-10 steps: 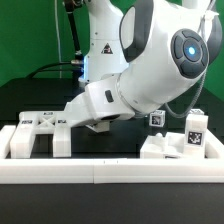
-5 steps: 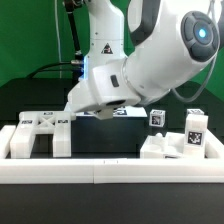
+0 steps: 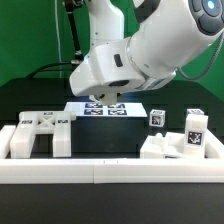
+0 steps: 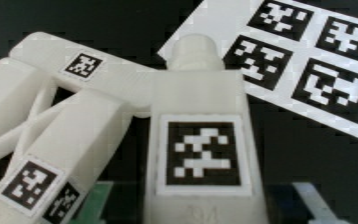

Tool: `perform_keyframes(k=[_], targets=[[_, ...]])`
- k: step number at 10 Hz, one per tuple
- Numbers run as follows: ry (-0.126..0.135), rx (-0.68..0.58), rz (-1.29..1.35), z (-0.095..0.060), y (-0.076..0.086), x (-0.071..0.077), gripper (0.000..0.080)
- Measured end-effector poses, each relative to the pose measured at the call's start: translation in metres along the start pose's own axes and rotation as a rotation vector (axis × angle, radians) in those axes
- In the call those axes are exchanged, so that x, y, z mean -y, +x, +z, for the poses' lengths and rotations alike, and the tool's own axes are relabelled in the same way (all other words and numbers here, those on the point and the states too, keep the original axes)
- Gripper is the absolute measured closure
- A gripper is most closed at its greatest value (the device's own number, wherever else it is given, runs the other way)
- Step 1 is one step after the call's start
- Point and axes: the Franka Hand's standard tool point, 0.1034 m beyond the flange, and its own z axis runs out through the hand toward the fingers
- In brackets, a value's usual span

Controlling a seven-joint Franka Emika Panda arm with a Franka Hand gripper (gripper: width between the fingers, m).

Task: Assemble chair

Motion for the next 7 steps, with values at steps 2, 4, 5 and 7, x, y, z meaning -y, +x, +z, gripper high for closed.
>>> perform_keyframes(k=[2,4,5,7], targets=[[-0.013,-0.105,-0.009,-0.007,0.006,-0.006,0.0509],[-0.013,-0.194,0.001,-0.021,-0.005,-0.013,0.0509],[-0.014,-0.242,0.011,-0.038,-0.010,-0.016,0.0509],[-0.033,-0.356,0.021,-0.060,-0.011,-0.024,0.0509]])
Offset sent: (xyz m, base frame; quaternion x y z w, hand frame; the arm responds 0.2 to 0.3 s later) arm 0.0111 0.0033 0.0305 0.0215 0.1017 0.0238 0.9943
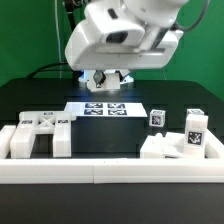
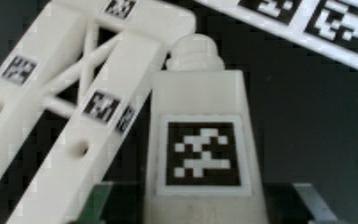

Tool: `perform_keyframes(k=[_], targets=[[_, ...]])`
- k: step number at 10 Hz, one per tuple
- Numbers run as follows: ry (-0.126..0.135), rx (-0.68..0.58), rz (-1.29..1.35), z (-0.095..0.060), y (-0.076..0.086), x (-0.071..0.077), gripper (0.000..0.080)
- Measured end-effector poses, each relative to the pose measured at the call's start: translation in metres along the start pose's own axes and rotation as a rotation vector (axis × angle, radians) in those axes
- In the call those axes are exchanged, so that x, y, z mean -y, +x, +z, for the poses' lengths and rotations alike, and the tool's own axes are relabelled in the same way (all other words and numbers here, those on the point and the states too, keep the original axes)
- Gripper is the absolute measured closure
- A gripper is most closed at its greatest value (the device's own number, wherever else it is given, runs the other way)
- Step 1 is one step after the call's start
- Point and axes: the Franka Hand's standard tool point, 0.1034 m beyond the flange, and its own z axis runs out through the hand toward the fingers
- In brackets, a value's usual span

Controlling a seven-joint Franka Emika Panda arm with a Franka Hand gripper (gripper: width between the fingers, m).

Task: Assemble chair

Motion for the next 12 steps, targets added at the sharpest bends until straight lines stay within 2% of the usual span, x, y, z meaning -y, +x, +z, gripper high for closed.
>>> perform_keyframes(k=[1,2,4,5,7,8,9,10,12], targets=[[-0.012,-0.093,0.002,0.003,0.001,-0.001,0.0509],[-0.013,-0.124,0.004,0.005,-0.003,-0.001,0.0509],[-0.041,-0.284,-0.004,0.001,0.005,-0.008,0.0509],[-0.042,-0.348,0.000,-0.001,0.004,-0.008,0.0509],[-0.012,-0.434,0.037,-0.026,0.007,-0.011,0.0509],[-0.016,-0.464,0.041,-0.032,0.008,-0.015,0.0509],[-0.046,-0.547,0.031,-0.034,0.012,-0.020,0.0509],[-0.055,-0.605,0.035,-0.031,0.011,-0.022,0.0509],[-0.056,-0.617,0.035,-0.029,0.010,-0.021,0.0509]])
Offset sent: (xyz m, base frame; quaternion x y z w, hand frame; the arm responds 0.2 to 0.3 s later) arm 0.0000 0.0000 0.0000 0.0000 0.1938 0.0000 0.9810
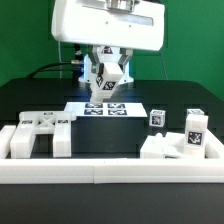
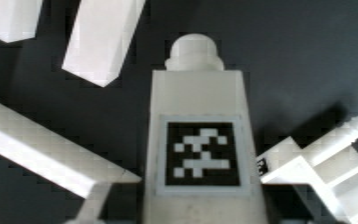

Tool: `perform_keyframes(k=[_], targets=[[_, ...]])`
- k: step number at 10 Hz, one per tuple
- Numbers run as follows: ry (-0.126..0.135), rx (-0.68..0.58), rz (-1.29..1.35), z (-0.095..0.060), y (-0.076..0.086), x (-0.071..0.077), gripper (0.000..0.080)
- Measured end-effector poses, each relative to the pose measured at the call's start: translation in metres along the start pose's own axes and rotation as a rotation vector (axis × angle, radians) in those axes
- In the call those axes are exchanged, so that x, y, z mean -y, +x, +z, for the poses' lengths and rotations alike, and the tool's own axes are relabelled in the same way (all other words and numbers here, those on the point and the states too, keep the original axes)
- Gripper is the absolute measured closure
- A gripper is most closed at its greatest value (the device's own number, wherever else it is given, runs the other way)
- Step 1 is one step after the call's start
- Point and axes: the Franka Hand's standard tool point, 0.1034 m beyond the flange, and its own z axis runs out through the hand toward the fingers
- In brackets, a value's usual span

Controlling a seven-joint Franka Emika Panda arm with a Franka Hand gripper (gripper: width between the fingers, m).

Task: Assemble chair

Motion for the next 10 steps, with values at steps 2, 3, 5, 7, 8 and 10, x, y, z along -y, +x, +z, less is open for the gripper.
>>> perform_keyframes(k=[2,3,5,7,8,10], targets=[[0.027,-0.005,0.068,0.003,0.003,0.010,0.0509],[0.040,-0.006,0.084,0.004,0.011,0.016,0.0509],[0.076,-0.023,0.138,0.001,0.042,0.021,0.0509],[0.063,-0.041,0.155,-0.008,0.064,0.022,0.0509],[0.065,-0.035,0.153,-0.006,0.060,0.022,0.0509],[0.065,-0.035,0.155,-0.005,0.060,0.021,0.0508]])
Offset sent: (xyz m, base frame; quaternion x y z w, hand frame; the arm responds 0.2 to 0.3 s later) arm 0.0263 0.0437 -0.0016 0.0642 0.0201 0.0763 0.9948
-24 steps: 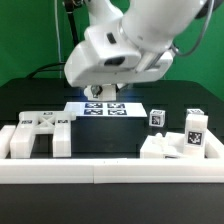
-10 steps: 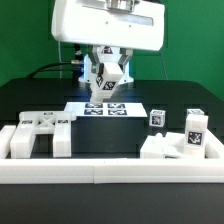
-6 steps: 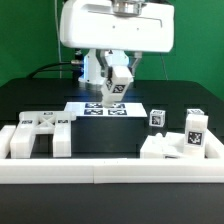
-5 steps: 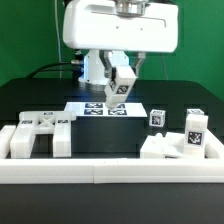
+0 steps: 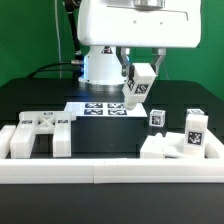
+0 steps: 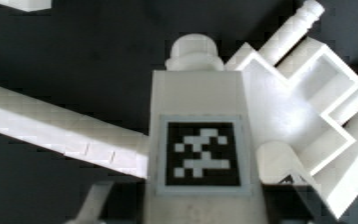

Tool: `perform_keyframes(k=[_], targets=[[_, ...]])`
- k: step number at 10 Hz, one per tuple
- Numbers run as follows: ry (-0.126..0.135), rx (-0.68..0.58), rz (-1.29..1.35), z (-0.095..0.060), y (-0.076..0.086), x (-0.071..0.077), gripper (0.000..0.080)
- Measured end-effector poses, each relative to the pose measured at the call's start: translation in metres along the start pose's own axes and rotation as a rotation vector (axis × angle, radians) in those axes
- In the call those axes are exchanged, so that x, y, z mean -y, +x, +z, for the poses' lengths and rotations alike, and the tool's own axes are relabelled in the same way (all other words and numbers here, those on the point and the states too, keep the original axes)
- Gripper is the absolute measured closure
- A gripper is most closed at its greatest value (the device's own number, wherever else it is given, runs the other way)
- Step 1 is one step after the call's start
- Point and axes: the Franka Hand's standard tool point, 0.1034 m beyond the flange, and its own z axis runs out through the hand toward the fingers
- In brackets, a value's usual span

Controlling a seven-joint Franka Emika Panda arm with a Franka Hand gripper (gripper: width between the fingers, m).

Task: Assemble chair

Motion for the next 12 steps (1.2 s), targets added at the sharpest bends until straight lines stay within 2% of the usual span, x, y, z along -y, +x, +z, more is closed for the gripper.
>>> perform_keyframes(k=[1,2,3,4,5,6,7,8,9,10,11,12], targets=[[0.012,0.007,0.025,0.003,-0.002,0.001,0.0508],[0.077,0.040,0.133,0.016,-0.010,0.005,0.0508],[0.078,0.041,0.152,0.025,-0.005,0.009,0.0508],[0.098,0.047,0.169,0.030,0.001,0.014,0.0508],[0.122,0.056,0.196,0.029,0.006,0.012,0.0508],[0.125,0.049,0.202,0.026,0.014,0.009,0.0508],[0.111,0.027,0.202,0.028,0.014,0.007,0.0508],[0.112,0.031,0.204,0.029,0.013,0.008,0.0508],[0.097,-0.002,0.200,0.028,0.016,0.004,0.0508],[0.052,-0.080,0.197,0.029,0.017,-0.004,0.0508],[0.034,-0.104,0.201,0.031,0.012,-0.007,0.0508],[-0.003,-0.170,0.198,0.028,0.017,-0.013,0.0508]])
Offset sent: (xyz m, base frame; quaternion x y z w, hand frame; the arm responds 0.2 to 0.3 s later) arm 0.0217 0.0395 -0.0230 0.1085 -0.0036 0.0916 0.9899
